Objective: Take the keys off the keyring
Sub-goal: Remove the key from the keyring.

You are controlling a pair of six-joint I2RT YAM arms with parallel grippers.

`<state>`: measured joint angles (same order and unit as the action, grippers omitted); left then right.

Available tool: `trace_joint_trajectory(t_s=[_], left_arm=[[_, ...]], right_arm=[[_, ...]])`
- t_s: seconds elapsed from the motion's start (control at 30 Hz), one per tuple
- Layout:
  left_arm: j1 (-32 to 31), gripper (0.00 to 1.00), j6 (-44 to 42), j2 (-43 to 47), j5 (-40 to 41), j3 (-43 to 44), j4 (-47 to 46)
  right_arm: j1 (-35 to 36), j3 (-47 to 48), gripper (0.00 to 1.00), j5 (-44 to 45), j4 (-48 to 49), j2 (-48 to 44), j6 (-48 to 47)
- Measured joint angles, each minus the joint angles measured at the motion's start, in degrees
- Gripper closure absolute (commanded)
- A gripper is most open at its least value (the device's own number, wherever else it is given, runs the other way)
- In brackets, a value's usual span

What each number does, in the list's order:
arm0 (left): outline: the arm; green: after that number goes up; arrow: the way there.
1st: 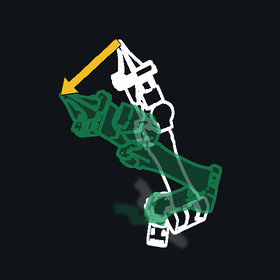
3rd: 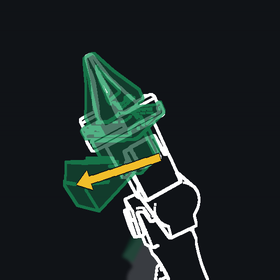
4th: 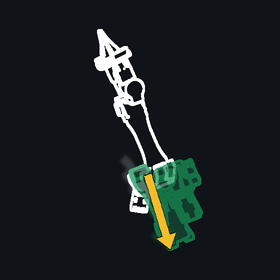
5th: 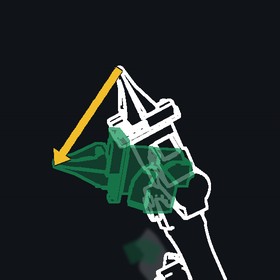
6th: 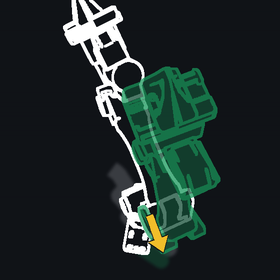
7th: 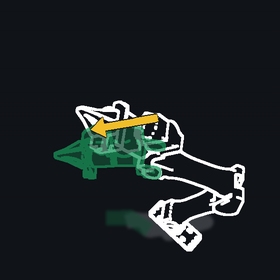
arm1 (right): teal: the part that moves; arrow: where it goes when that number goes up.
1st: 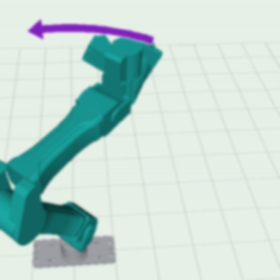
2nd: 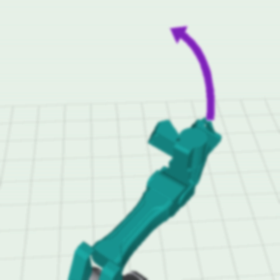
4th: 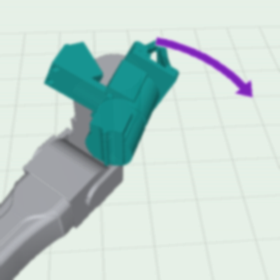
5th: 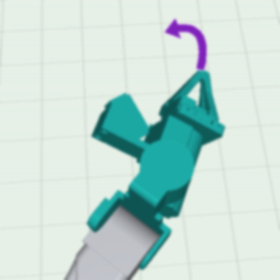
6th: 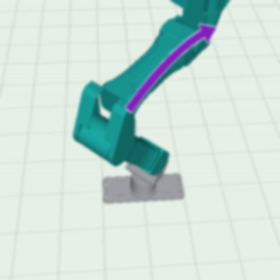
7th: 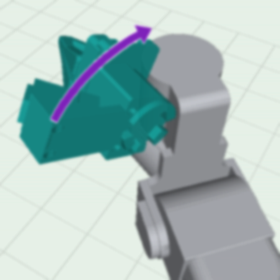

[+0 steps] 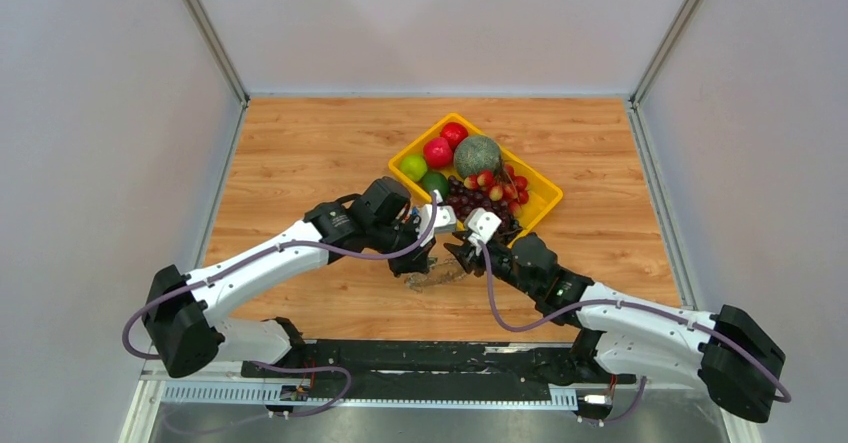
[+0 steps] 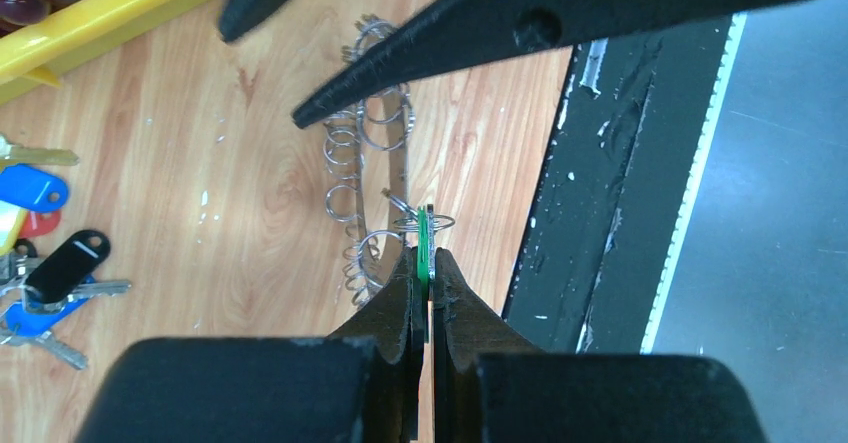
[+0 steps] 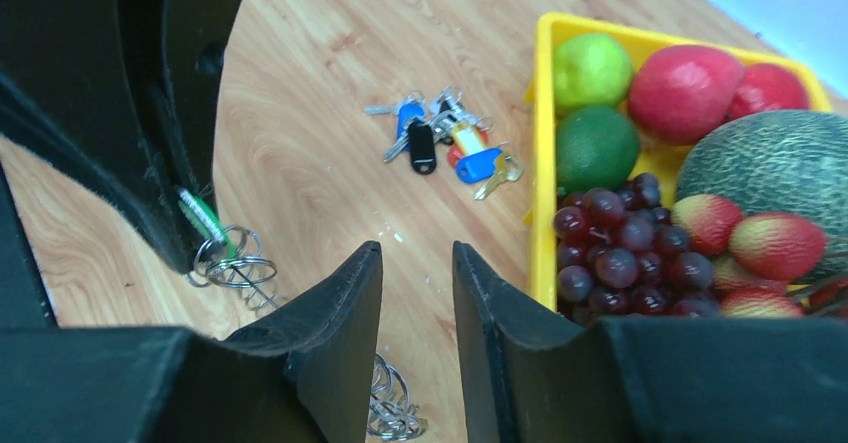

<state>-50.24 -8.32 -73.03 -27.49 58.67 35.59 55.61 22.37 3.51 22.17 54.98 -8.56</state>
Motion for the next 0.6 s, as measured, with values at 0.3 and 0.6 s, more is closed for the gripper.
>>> trace_joint_trajectory(t_s=[0.3, 0.6], left_arm=[[0.0, 1.0, -0.9, 1.3, 3.5, 0.0, -0.1], [0.0, 1.0, -1.6, 1.4, 4.5, -0.3, -0.5]], right_arm=[[-0.2, 0.2, 0.69, -7.5, -2.8, 2.2, 4.8], [-0.2, -3.0, 0.71, -12.7, -2.3, -2.1, 9.4]])
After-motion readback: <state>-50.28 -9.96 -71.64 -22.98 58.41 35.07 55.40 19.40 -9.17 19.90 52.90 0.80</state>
